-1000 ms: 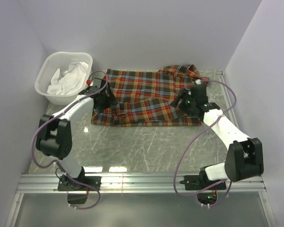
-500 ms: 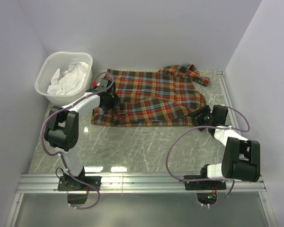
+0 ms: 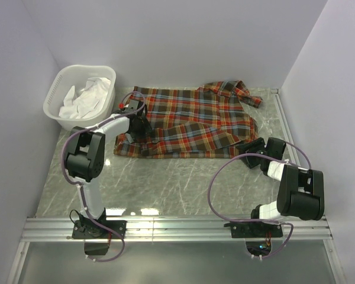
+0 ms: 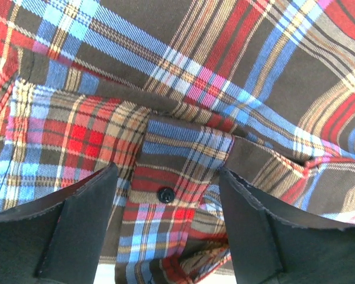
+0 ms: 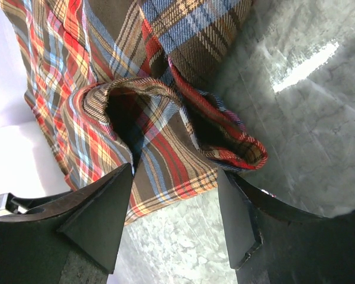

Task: Fold and stack the long sleeve shirts
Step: Fold the shirt

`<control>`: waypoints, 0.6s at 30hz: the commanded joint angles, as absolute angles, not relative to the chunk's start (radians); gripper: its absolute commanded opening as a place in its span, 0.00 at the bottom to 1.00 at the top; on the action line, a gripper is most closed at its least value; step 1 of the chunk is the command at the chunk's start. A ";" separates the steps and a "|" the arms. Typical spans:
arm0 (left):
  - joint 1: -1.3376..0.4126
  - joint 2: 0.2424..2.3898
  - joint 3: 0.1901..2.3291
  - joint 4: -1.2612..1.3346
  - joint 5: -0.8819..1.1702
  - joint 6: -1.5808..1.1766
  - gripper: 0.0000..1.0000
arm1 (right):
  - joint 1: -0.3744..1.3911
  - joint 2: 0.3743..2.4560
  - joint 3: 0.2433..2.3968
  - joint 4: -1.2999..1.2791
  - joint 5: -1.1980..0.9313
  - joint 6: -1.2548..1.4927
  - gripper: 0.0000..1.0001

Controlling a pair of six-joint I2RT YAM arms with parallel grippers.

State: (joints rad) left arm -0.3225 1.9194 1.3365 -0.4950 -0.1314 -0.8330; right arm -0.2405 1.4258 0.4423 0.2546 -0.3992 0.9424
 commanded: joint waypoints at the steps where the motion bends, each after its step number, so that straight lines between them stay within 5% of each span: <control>1: -0.325 1.940 1.388 -0.476 -0.167 -0.834 0.74 | -0.252 1.439 0.434 0.281 -0.396 0.934 0.66; 18: -0.347 1.977 1.442 -0.514 -0.258 -0.808 0.38 | -0.250 1.459 0.448 0.268 -0.396 0.902 0.65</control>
State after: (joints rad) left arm -0.3340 1.9812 1.3884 -0.5030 -0.2001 -0.8257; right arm -0.2432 1.4368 0.4427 0.2661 -0.4110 0.9257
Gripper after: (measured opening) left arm 0.409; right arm 0.648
